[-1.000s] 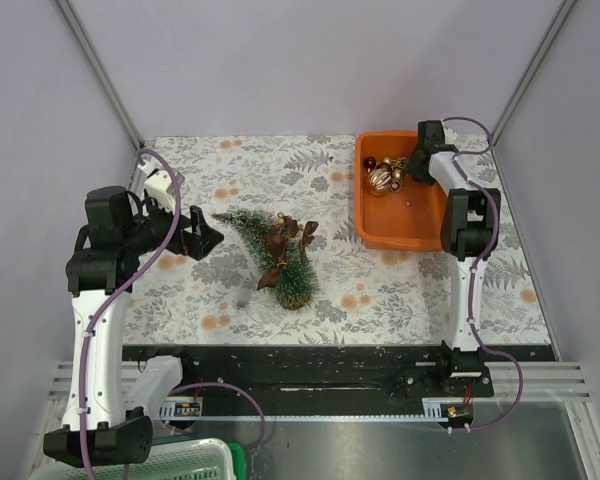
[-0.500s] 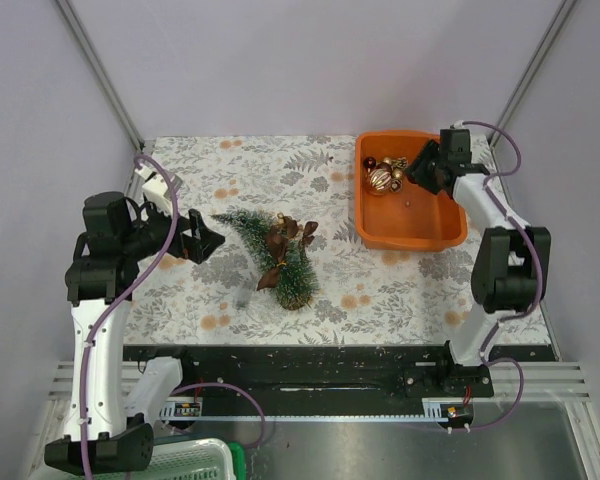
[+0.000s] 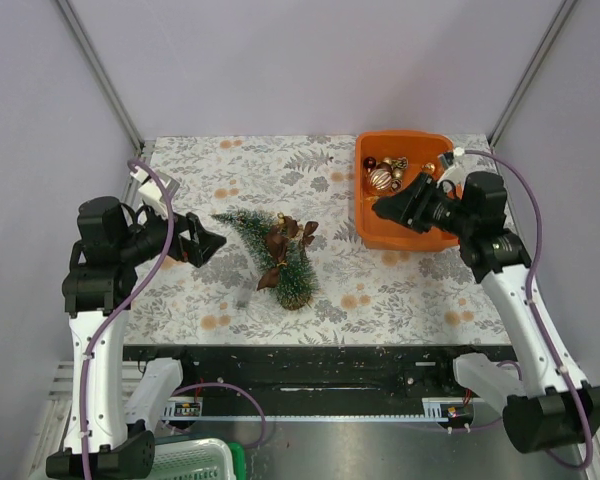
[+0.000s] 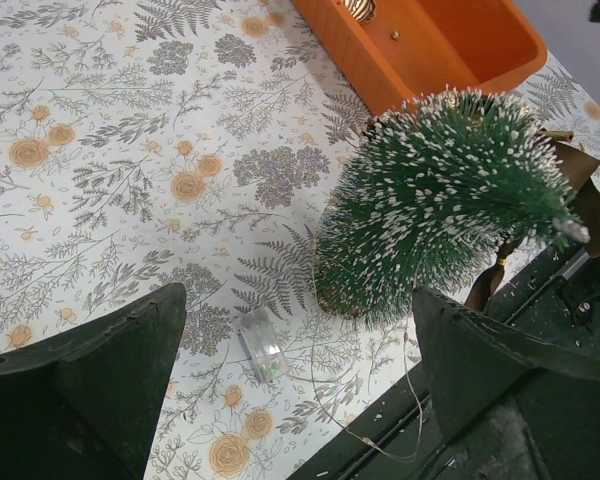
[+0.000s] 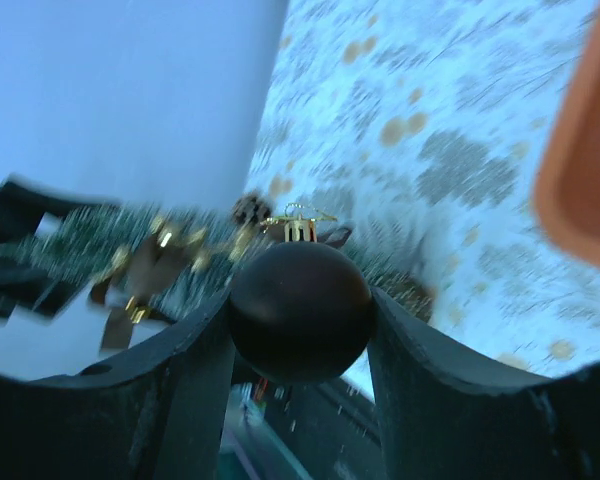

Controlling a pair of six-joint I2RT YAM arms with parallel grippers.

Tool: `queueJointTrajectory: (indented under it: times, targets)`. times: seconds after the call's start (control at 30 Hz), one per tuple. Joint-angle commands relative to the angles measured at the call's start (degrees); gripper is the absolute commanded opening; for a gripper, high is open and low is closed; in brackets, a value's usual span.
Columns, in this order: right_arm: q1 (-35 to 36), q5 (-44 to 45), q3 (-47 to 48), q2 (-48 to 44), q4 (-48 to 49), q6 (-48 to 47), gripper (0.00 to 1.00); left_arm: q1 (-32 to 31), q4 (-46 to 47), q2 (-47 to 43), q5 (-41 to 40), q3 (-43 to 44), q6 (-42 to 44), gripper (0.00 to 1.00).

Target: Decorate the small christmas tree

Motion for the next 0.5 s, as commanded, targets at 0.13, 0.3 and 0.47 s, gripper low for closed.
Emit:
queueJointTrajectory:
  times: [0.13,0.3,0.47]
  targets:
    - [8.35,-8.17,-1.19,-8.83,-10.68,-1.16,0.33,0.3,2.25,-1.22,3.26,2.14,-0.82,0.99]
    - [13.97,-7.73,-3.91,-8.48,-8.49,-0.72,0.32,0.3,1.81,-1.57,3.79,3.1,-0.65,0.99]
    - [21.87,-3.78,-3.22,-3.4,-6.28,-2.3,0.32,0.3,1.81,-2.1,5.01,4.51,0.4,0.99]
